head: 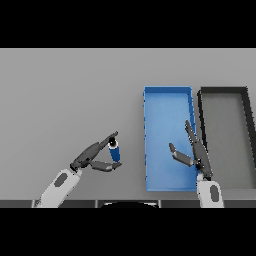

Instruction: Pick up the blue pipe and place it into the blue bin.

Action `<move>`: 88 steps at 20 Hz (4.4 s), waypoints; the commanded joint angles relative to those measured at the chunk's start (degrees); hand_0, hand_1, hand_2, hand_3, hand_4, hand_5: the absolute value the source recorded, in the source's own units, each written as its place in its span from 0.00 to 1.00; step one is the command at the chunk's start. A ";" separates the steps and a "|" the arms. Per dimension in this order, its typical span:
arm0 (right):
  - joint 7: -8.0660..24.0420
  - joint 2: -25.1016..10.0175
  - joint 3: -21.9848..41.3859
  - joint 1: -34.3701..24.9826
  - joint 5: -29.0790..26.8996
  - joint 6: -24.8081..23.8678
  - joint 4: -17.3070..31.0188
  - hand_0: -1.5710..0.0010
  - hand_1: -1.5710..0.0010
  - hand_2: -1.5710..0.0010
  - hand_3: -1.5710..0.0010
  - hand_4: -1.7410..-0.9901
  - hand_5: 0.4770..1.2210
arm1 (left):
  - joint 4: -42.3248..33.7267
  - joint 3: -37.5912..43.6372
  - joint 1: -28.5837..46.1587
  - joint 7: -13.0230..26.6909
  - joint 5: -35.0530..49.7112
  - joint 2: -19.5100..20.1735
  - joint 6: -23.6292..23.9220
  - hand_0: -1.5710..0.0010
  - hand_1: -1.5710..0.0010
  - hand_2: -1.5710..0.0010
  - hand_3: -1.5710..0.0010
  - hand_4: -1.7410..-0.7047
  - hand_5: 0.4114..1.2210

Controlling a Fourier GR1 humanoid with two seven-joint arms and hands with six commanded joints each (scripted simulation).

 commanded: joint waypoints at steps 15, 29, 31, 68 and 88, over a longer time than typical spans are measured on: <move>0.12 -0.47 0.00 1.38 0.66 -0.21 -0.87 1.00 1.00 1.00 1.00 0.58 0.25 | 8.36 0.00 -3.17 -3.30 2.14 -10.60 -1.16 0.40 0.35 0.31 0.30 0.18 0.75; -1.29 -0.96 0.02 -0.38 2.37 -0.65 1.53 1.00 1.00 1.00 1.00 0.62 0.27 | -2.50 -2.53 -6.40 -4.24 3.17 -12.49 1.16 0.02 0.02 0.01 0.08 0.02 0.99; -1.50 -1.00 0.35 0.01 2.84 -0.72 0.86 1.00 1.00 1.00 1.00 0.62 0.28 | -4.07 -3.40 -7.27 -2.27 3.08 -12.75 1.02 0.01 0.01 0.01 0.08 0.02 0.99; 22.77 -10.97 13.20 -28.66 -33.48 26.51 -15.18 1.00 1.00 1.00 1.00 0.65 0.05 | -6.45 -4.91 -9.07 0.91 3.75 -10.92 0.14 0.00 0.00 0.00 0.04 0.14 1.00; 22.03 -2.30 19.67 -40.48 -30.59 28.22 -5.23 0.09 0.09 0.09 0.12 0.41 0.74 | -6.23 -3.56 -9.07 0.35 1.99 -11.51 -1.22 0.00 0.00 0.00 0.05 0.02 1.00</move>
